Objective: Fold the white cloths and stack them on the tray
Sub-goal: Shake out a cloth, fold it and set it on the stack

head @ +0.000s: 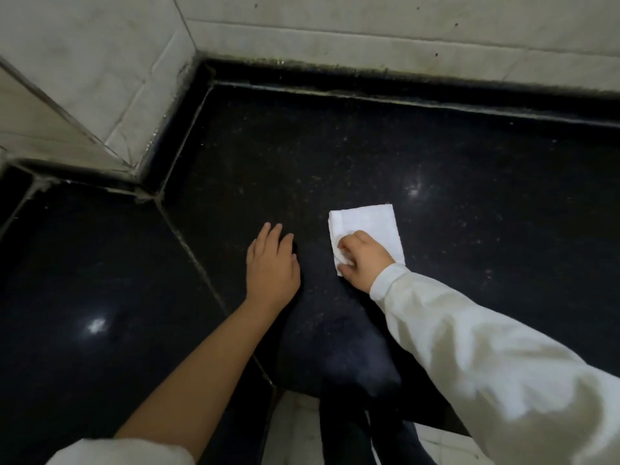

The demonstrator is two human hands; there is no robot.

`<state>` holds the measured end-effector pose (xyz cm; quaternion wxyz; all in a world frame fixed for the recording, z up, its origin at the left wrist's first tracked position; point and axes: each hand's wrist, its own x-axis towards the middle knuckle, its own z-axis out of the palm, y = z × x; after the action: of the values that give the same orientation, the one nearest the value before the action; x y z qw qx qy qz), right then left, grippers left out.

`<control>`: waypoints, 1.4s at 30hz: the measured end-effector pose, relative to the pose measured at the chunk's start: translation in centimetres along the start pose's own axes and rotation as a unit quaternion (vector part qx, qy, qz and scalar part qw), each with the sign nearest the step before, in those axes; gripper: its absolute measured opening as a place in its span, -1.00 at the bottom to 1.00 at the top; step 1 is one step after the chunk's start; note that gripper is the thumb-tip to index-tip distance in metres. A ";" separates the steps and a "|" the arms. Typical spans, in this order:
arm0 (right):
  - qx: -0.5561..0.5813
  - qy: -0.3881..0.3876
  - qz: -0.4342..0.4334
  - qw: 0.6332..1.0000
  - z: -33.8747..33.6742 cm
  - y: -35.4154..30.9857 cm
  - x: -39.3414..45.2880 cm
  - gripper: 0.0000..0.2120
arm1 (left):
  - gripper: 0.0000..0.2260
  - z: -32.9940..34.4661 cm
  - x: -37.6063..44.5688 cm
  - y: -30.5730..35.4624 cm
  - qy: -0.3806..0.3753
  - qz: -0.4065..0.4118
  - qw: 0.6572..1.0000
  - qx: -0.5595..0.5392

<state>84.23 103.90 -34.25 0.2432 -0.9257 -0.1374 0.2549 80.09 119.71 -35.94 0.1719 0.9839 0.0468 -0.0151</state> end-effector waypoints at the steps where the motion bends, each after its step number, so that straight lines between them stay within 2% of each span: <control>1: 0.008 -0.007 -0.010 1.000 -0.1 0.1 -0.2 -0.60 | -0.64 0.1 0.0 0.0 -0.004 -0.005 1.000 0.000; 4: 0.018 -0.009 -0.052 0.998 -0.6 1.2 -1.4 -0.58 | -0.69 0.5 0.1 0.2 0.007 0.015 1.000 -0.001; 6: -0.021 0.043 -0.072 0.996 -1.6 2.6 -2.4 -0.64 | -0.69 1.0 0.1 0.7 0.045 0.065 0.997 -0.020; 8: -0.072 0.100 -0.084 0.989 -2.6 4.3 -3.1 -0.69 | -0.68 1.7 0.1 1.7 0.075 0.151 0.985 -0.027; 10: -0.176 0.079 -0.100 0.976 -3.1 6.0 -3.3 -0.63 | -0.71 2.0 0.1 3.4 0.070 0.248 0.966 -0.031; 12: -0.250 0.042 -0.100 0.962 -3.0 6.9 -3.2 -0.51 | -0.72 2.8 -0.1 4.7 0.019 0.307 0.951 0.011; 14: -0.286 0.011 -0.111 0.952 -3.0 7.0 -3.1 -0.49 | -0.74 3.2 0.0 5.6 -0.045 0.317 0.944 0.074; 16: -0.316 0.004 -0.119 0.941 -2.8 6.9 -2.7 -0.53 | -0.80 3.6 0.2 5.9 -0.041 0.308 0.945 0.103; 18: -0.329 -0.004 -0.118 0.937 -2.7 6.7 -2.3 -0.60 | -0.76 3.6 0.2 5.9 -0.035 0.282 0.951 0.122; 21: -0.321 0.034 -0.118 0.939 -3.5 5.7 -2.5 -0.72 | -0.70 3.4 0.3 6.2 -0.027 0.264 0.953 0.146; 23: -0.245 0.030 -0.081 0.966 -4.6 5.5 -3.0 -0.83 | -0.70 3.0 0.4 6.7 -0.032 0.256 0.953 0.158; 25: -0.207 0.080 -0.080 0.972 -5.6 5.7 -4.3 -0.79 | -0.71 2.7 0.5 7.8 -0.038 0.275 0.944 0.180; 27: -0.221 0.101 -0.068 0.968 -6.8 6.2 -5.9 -0.76 | -0.73 2.4 0.5 9.4 -0.024 0.309 0.929 0.203; 29: -0.203 0.090 -0.015 0.975 -8.3 8.1 -8.9 -0.70 | -0.85 2.4 0.6 12.1 0.010 0.367 0.909 0.200; 31: -0.194 0.115 0.015 0.974 -10.0 10.9 -12.6 -0.69 | -0.92 2.3 0.5 15.6 0.031 0.433 0.884 0.174; 33: -0.202 0.140 0.044 0.968 -11.7 14.1 -17.4 -0.69 | -0.82 2.1 -0.2 20.2 0.027 0.494 0.856 0.149; 35: -0.157 0.174 0.089 0.968 -12.8 17.6 -22.6 -0.68 | -0.75 1.9 -1.6 25.7 0.007 0.540 0.831 0.135; 37: -0.100 0.238 0.132 0.957 -13.4 20.5 -28.5 -0.72 | -0.71 2.0 -3.9 31.8 -0.013 0.584 0.804 0.116; 40: -0.037 0.344 0.182 0.921 -13.2 25.4 -38.1 -0.71 | -0.70 2.0 -9.4 41.7 -0.015 0.628 0.772 0.097; 42: -0.025 0.340 0.244 0.908 -12.8 28.2 -44.6 -0.60 | -0.73 3.0 -13.8 48.1 -0.049 0.647 0.758 0.072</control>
<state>57.66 58.38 -21.17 0.1822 -0.9668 0.1772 -0.0274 70.95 72.39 -21.96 0.0711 0.7874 -0.6104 0.0483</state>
